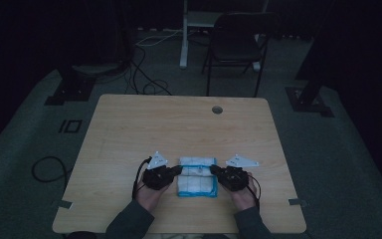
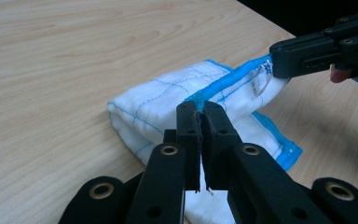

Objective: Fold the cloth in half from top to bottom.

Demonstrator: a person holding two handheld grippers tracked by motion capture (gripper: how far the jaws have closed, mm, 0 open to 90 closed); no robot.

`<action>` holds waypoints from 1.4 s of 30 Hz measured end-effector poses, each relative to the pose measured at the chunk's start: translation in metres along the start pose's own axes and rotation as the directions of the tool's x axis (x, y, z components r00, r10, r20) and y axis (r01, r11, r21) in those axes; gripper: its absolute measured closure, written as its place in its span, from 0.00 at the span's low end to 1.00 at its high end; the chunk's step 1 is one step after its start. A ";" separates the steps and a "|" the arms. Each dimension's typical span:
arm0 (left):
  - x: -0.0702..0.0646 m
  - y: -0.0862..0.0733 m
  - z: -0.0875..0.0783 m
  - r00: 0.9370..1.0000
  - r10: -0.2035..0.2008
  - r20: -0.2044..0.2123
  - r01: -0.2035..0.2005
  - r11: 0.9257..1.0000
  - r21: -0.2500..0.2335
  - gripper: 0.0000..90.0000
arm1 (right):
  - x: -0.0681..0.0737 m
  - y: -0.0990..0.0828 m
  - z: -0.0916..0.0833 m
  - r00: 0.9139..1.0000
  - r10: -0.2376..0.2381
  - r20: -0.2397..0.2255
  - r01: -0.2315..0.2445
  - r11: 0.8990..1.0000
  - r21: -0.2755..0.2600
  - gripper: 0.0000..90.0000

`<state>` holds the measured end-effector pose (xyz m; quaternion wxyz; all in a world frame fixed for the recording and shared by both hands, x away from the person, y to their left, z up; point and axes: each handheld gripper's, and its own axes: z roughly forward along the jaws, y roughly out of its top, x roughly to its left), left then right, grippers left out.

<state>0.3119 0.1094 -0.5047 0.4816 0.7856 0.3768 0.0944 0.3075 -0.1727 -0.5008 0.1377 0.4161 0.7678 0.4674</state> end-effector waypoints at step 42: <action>-0.005 -0.033 0.006 0.999 -0.029 0.014 0.028 0.997 0.066 0.95 | 0.005 -0.029 0.004 0.999 0.047 -0.013 -0.047 0.997 0.056 0.94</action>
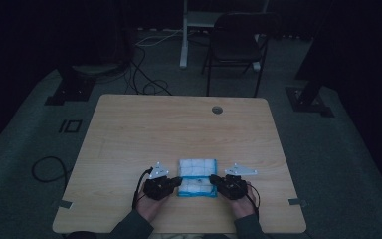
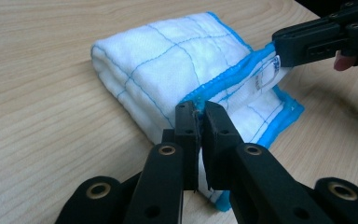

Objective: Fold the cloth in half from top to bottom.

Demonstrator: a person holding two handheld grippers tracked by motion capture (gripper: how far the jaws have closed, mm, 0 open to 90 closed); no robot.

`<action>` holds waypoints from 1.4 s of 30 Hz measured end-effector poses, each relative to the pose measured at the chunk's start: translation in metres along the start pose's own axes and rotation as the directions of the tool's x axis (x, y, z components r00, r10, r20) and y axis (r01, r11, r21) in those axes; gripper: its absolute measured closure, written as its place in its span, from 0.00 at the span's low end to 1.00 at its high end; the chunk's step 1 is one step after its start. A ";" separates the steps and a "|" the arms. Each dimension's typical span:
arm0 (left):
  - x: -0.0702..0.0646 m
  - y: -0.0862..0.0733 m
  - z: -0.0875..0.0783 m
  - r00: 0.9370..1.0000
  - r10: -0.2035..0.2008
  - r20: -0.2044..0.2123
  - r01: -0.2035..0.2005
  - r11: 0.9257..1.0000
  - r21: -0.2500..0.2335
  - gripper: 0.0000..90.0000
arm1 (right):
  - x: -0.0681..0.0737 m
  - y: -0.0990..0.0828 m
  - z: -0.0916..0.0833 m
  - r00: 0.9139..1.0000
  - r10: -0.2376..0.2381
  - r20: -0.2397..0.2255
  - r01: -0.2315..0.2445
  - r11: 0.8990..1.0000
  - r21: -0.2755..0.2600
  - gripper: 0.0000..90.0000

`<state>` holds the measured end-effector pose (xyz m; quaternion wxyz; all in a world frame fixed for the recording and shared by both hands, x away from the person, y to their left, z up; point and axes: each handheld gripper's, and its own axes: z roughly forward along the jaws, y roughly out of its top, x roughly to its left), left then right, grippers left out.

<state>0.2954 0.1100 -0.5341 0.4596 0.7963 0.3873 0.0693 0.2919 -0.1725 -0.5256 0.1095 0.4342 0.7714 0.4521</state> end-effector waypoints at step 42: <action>-0.004 -0.011 -0.006 0.994 0.090 -0.054 -0.086 0.994 0.066 0.79 | -0.027 -0.005 -0.024 0.996 0.081 0.046 -0.077 0.994 -0.072 0.79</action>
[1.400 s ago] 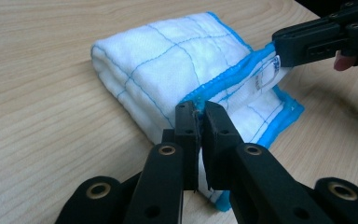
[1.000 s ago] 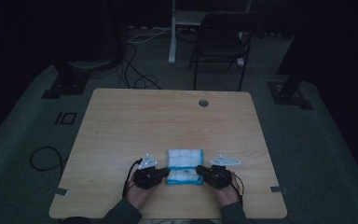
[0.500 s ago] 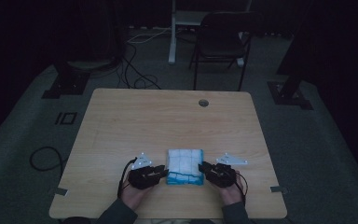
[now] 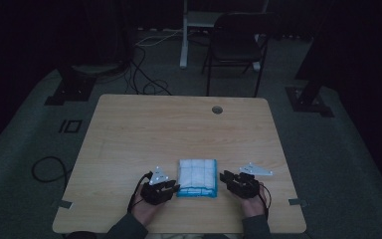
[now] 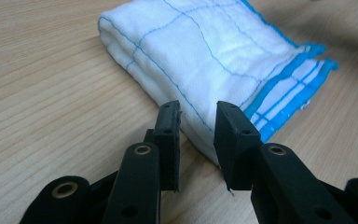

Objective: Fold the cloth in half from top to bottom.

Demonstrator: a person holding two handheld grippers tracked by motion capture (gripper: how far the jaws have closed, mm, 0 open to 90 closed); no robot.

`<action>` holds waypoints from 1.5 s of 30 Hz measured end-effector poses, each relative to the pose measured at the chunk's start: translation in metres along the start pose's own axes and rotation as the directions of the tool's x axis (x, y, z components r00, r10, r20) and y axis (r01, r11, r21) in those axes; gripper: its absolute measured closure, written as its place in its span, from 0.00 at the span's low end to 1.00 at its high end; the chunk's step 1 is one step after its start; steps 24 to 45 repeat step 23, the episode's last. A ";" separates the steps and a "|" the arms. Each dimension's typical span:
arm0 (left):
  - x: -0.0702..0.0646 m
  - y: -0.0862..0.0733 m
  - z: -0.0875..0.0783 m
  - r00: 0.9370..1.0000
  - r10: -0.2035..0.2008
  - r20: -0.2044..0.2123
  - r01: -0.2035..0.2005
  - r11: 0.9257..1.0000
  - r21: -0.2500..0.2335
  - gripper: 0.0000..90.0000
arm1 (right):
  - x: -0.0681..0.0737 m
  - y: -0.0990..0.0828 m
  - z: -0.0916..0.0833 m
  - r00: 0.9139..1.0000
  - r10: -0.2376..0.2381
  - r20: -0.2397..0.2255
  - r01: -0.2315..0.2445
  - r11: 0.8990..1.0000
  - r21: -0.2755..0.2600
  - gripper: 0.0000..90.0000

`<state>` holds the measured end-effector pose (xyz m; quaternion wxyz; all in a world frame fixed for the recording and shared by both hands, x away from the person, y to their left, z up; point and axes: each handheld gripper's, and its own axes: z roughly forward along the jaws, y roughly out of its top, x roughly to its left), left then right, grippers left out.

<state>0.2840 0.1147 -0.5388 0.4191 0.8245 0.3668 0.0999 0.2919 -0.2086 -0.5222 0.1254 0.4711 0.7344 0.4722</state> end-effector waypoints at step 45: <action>0.034 -0.008 -0.011 0.992 -0.026 -0.120 0.027 1.000 0.007 0.74 | -0.036 -0.003 -0.001 0.991 0.040 0.126 -0.042 0.999 0.009 0.78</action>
